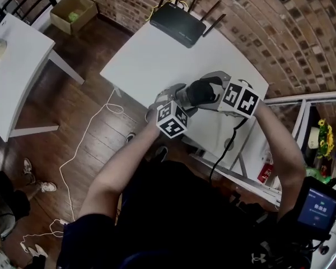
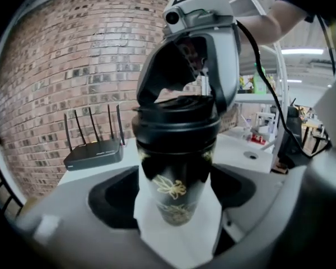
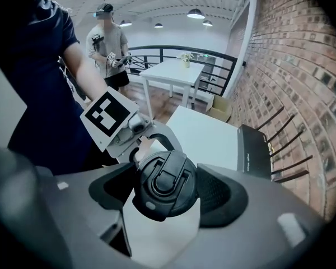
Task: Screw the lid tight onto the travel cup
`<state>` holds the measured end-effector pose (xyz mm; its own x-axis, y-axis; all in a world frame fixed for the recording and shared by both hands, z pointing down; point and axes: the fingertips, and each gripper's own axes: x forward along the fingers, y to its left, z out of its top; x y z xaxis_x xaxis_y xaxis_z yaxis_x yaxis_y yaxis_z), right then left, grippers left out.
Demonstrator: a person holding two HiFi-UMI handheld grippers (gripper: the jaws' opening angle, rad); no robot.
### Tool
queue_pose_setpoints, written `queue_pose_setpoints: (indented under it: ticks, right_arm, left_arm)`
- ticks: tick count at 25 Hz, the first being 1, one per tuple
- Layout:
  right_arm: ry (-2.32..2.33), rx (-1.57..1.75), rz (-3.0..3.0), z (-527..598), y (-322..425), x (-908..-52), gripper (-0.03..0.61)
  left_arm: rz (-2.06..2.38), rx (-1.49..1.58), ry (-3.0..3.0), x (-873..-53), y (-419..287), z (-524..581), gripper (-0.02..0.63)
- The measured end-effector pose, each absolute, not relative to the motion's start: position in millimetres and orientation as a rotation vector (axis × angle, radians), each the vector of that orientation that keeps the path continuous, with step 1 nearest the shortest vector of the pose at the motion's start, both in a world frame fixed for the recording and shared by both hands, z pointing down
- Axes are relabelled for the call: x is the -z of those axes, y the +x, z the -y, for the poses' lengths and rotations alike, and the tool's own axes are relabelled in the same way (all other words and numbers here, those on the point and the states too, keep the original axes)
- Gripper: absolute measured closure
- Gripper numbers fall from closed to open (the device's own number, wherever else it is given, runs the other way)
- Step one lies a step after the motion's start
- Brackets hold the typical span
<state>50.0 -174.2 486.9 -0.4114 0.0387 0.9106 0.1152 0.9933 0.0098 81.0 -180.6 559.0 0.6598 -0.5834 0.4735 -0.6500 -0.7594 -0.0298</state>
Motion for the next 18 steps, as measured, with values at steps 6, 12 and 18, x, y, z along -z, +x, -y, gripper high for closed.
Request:
queue_pose_setpoints:
  ticks: [6,12,18]
  right_arm:
    - [-0.128,0.064,1.996,172.7,48.6,-492.8,0.229]
    - [0.042,-0.058,2.003,173.8,45.6,-496.1,0.227]
    - [0.340,-0.197,1.957,177.3,49.3,-499.2,0.227]
  left_arm:
    - [1.006,-0.708,2.758,-557.2,86.1,184.9,0.216]
    - [1.084,-0.718,2.734,-558.3,81.6,181.3,0.216]
    - [1.176,-0.707,2.684,-560.6,85.6,183.1,0.215]
